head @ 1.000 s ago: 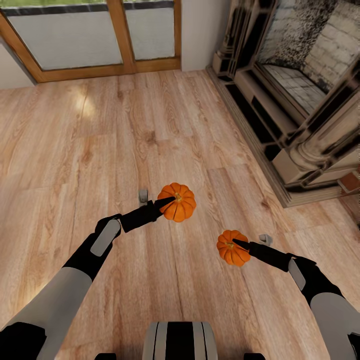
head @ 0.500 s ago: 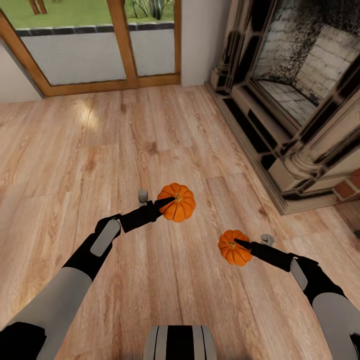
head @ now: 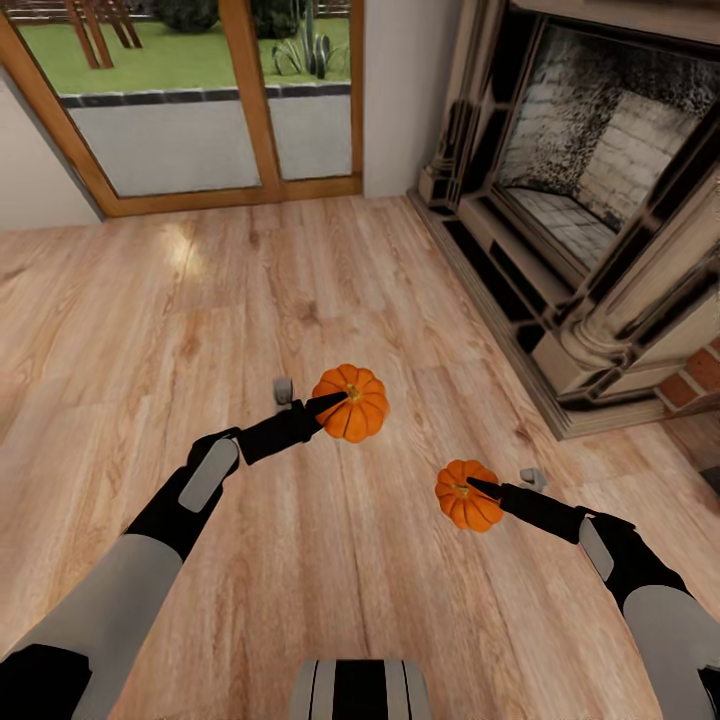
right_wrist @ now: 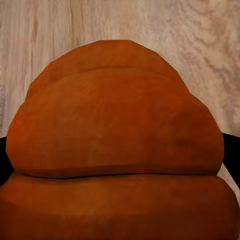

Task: Place each of the two pumpkins and all three candles from the living room inside a cabinet in the living room (use any cabinet), then make sure every cabinet is closed, and position the cauldron so it is next to a table in the living room.

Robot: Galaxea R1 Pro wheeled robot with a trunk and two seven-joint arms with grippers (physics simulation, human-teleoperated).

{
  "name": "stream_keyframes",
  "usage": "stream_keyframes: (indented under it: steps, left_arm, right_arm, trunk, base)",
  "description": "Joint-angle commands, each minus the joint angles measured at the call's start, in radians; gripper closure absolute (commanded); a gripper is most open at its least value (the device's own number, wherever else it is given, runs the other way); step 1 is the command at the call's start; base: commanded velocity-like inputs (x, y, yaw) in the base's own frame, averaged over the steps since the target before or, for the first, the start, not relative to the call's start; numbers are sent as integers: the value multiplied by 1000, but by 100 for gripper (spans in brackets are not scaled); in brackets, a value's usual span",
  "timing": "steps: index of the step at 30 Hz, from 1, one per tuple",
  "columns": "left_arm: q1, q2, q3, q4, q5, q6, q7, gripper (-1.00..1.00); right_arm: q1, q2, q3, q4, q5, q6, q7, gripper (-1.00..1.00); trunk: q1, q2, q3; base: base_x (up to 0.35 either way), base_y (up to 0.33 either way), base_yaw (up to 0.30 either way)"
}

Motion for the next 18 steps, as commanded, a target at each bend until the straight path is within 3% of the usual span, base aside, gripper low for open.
stream_keyframes:
  steps: [1,6,10,18]
  left_arm:
    - [0,0,7,0,-1,0,0,100]
    - [0,4,46,1,-1,0,0,100]
    - [0,23,51,-2,0,1,0,100]
    - [0,26,51,-3,0,2,0,100]
  right_arm:
    - [0,0,0,0,1,0,-1,100]
    - [0,2,0,1,2,-1,-2,100]
    - [0,0,0,1,3,-1,-2,100]
    - [0,0,0,0,4,-1,-2,100]
  trunk:
    - [0,0,4]
    - [-3,1,26]
    - [-4,2,44]
    - [-8,4,79]
  base:
    - [-54,31,19]
    - [-14,8,184]
    - [-1,1,247]
    - [0,0,182]
